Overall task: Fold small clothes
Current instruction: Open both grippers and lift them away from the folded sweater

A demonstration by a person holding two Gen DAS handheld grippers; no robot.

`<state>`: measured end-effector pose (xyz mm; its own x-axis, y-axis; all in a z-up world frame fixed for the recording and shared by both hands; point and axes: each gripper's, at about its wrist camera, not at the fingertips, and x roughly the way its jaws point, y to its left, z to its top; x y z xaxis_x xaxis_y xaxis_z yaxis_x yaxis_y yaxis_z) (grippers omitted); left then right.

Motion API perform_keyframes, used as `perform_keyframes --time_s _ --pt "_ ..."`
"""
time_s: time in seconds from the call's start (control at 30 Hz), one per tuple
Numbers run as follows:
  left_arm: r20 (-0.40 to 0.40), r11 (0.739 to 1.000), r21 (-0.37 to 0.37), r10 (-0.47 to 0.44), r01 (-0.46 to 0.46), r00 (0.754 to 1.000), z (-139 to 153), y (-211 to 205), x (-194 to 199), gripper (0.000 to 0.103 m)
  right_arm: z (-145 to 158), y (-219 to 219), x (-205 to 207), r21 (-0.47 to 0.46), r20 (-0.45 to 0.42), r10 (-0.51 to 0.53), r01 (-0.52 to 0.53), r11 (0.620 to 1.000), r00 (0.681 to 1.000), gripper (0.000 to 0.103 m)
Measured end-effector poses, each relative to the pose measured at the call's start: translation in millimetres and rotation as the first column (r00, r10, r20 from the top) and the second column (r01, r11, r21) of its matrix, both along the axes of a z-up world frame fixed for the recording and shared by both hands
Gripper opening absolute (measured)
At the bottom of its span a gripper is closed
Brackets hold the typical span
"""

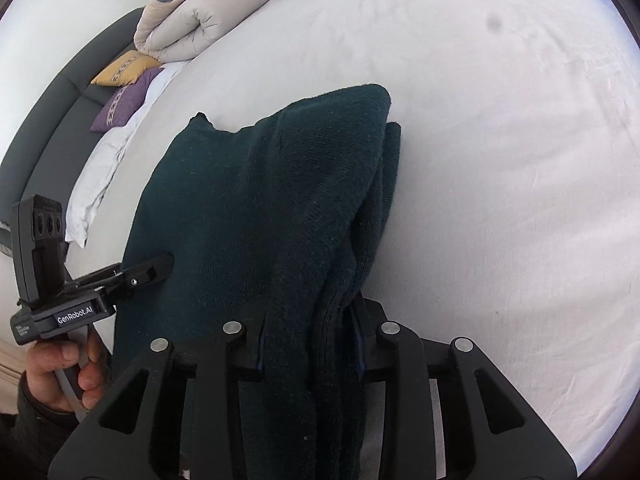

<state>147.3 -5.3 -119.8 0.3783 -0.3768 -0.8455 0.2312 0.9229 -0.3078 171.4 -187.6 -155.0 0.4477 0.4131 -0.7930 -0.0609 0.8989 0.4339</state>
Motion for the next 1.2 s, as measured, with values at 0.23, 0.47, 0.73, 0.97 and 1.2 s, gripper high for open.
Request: perform_keyframes --time_s 0.23,0.47,0.73,0.97,1.2 --pt "0.036 0.999 0.014 0.044 -0.044 0.998 3 7 -10 0.075 1 -3 -6 0.067 0.010 -0.054 0.053 0.996 0.998 0.037" --pt "0.196 0.993 0.013 0.110 -0.115 0.974 35 21 -56 0.078 41 -51 -64 -0.021 0.082 -0.186 0.188 0.982 0.979 0.051" --pt "0.477 0.980 0.068 0.135 -0.189 0.868 94 31 -99 0.103 72 -84 -96 0.035 0.120 -0.312 0.310 0.950 0.943 0.054" --pt "0.740 0.959 0.025 0.171 -0.282 0.650 177 33 -150 0.103 163 -73 -143 -0.069 0.420 -0.314 0.375 0.925 0.852 0.059" --pt "0.905 0.966 -0.047 0.148 -0.253 0.398 257 42 -210 0.103 260 -47 -234 -0.063 0.839 -0.237 0.521 0.851 0.489 0.103"
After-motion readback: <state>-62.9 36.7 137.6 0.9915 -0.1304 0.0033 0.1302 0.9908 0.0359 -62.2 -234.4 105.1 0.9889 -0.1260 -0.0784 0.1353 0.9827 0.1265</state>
